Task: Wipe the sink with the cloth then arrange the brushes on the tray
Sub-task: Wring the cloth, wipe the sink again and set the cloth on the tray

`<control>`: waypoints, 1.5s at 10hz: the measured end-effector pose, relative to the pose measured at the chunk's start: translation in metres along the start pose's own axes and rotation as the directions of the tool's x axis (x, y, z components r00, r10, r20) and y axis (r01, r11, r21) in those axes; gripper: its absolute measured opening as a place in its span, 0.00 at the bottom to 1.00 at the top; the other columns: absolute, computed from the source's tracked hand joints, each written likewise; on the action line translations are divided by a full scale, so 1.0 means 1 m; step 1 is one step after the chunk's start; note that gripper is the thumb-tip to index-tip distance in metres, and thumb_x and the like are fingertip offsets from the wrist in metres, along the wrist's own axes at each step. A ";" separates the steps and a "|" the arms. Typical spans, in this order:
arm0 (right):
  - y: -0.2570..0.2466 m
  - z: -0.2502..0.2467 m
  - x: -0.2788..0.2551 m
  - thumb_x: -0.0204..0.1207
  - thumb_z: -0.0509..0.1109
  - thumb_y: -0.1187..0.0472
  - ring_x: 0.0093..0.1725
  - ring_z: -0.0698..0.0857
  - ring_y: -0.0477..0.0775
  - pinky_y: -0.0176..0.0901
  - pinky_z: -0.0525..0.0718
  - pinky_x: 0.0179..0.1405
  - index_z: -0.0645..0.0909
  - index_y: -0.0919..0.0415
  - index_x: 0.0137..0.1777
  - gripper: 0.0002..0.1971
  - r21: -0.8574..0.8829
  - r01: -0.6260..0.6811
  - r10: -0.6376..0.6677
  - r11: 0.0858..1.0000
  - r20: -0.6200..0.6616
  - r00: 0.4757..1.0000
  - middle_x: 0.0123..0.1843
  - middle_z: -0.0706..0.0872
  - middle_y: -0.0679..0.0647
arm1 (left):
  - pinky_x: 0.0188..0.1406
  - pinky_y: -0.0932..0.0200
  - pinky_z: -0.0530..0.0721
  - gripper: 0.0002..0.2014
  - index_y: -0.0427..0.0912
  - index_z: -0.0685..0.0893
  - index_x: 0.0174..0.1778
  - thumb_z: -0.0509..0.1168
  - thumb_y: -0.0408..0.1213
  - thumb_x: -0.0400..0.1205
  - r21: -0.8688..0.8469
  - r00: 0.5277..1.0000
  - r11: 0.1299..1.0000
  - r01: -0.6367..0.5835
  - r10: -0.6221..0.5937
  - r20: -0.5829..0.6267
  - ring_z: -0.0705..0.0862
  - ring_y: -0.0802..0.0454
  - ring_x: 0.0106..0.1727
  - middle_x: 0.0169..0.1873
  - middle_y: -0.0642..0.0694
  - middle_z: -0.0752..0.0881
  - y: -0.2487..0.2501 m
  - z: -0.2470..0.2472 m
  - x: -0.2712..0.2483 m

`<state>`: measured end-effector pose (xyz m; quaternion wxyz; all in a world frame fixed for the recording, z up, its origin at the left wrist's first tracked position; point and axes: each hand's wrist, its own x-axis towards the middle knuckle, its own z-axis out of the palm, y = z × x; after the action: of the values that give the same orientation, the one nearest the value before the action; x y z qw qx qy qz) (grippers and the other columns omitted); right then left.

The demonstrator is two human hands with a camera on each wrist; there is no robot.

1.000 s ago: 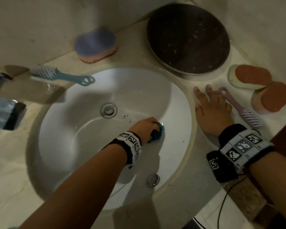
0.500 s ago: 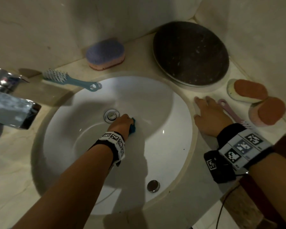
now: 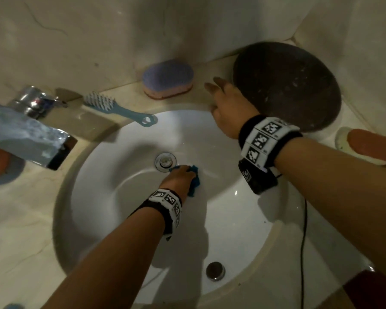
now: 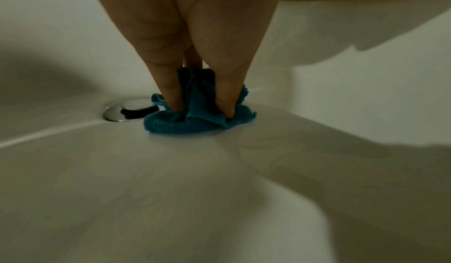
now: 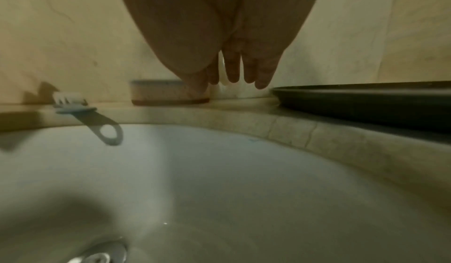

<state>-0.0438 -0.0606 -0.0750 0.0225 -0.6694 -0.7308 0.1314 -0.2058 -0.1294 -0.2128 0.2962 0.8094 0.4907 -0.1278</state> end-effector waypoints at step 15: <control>0.023 0.036 0.035 0.81 0.57 0.65 0.73 0.71 0.71 0.55 0.71 0.70 0.67 0.58 0.78 0.24 -0.086 0.068 -0.078 0.994 -0.122 0.990 0.79 0.65 0.67 | 0.67 0.56 0.70 0.20 0.40 0.73 0.73 0.54 0.43 0.86 -0.141 0.959 0.960 0.241 -0.258 -0.115 0.75 0.40 0.69 0.70 0.37 0.76 -0.037 -0.013 0.002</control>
<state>-0.0331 -0.0303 -0.1202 0.0454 -0.6494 -0.7568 0.0583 -0.2382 -0.1071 -0.2171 0.2950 0.7274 0.6145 -0.0791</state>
